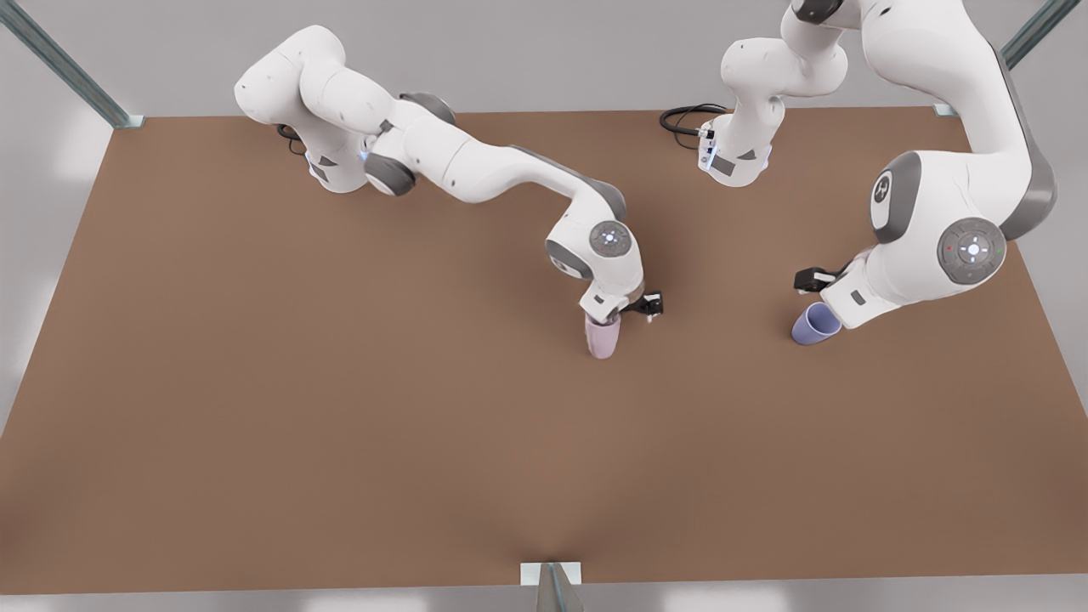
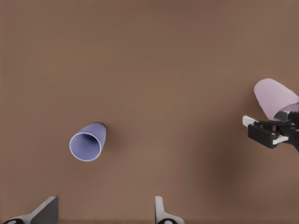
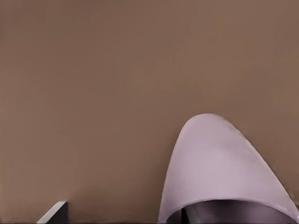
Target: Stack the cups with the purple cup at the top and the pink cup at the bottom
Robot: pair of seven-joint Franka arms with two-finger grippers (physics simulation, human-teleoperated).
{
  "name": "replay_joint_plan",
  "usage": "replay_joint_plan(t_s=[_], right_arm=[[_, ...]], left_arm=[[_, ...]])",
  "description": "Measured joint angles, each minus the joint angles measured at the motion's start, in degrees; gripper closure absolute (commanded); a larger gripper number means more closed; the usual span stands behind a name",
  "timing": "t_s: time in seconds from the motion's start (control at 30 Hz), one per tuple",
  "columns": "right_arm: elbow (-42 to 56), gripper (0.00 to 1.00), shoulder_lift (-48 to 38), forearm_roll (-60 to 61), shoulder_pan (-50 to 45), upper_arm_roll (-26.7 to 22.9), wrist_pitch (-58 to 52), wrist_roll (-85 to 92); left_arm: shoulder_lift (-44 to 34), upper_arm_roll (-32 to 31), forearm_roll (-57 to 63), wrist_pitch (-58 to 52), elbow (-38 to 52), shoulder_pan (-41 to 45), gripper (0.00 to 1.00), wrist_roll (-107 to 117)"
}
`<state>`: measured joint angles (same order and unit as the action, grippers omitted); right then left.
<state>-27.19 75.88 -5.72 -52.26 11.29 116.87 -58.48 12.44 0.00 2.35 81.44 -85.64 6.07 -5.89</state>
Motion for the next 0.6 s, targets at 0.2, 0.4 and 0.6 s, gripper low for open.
replay_joint_plan(t_s=[0.2, 0.4, 0.6], right_arm=[[0.0, 0.08, 0.0, -0.1, -0.3, 0.1, 2.4, -0.7], [-0.4, 0.07, -1.6, 0.0, 1.2, 0.2, 1.6, -0.8], [-0.8, 0.07, -3.7, 0.1, 1.6, 0.2, -1.1, -0.4]], left_arm=[[0.1, 0.0, 0.1, 0.0, 0.0, 0.0, 0.00, 0.0], [0.0, 0.1, 0.2, 0.0, 0.0, -0.1, 0.00, 0.0], [0.0, 0.1, 0.3, 0.0, -0.1, -0.2, 0.00, 0.0]])
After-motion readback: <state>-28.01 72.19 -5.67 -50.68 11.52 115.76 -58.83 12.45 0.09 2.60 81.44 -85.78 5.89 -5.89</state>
